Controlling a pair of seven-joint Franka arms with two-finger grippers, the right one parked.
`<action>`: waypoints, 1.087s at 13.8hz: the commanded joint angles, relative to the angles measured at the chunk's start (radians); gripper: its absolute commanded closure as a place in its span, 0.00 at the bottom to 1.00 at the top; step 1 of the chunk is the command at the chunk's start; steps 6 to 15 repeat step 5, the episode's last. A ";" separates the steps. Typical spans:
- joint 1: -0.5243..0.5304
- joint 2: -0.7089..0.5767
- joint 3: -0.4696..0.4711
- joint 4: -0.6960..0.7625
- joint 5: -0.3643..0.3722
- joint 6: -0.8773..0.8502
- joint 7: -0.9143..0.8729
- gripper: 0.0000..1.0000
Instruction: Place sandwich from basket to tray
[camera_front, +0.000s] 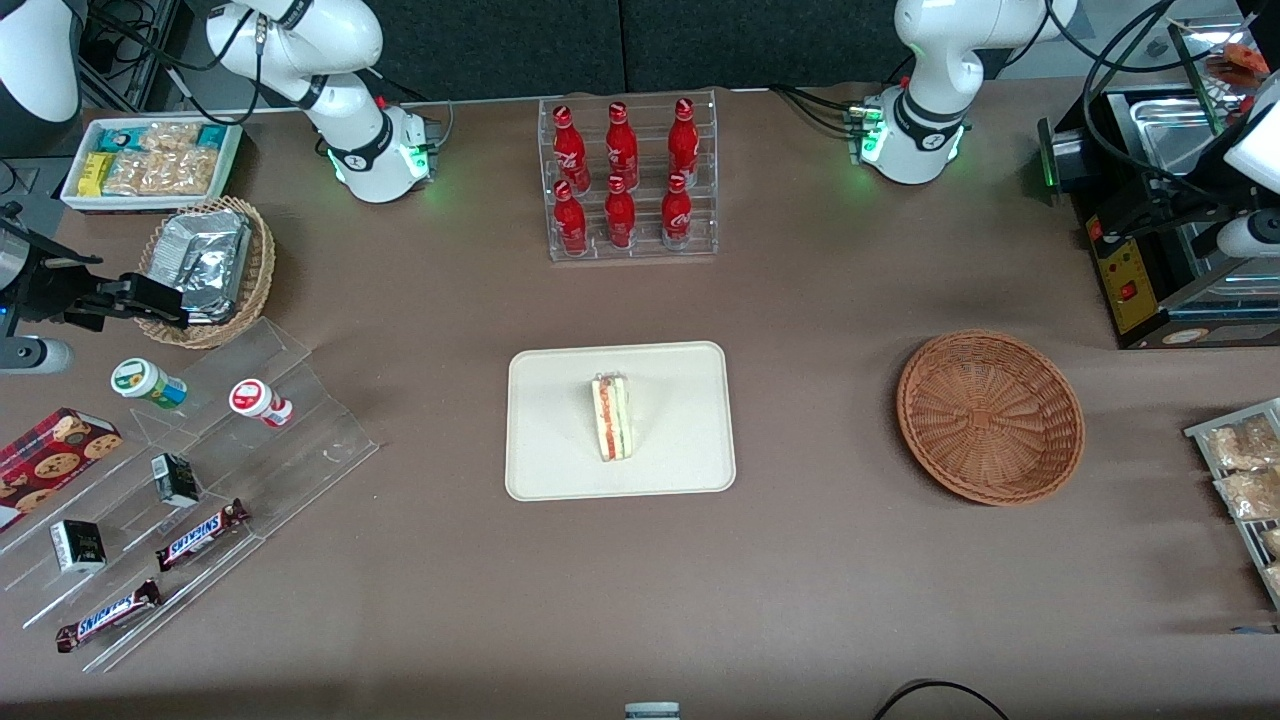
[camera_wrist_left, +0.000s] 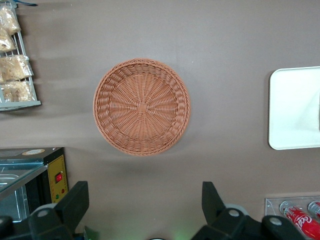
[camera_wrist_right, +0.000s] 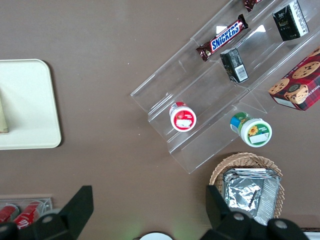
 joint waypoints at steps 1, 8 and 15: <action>-0.001 0.017 -0.006 0.041 0.011 -0.025 -0.011 0.00; 0.002 0.017 -0.004 0.041 0.013 -0.025 -0.008 0.00; 0.002 0.017 -0.004 0.041 0.013 -0.025 -0.008 0.00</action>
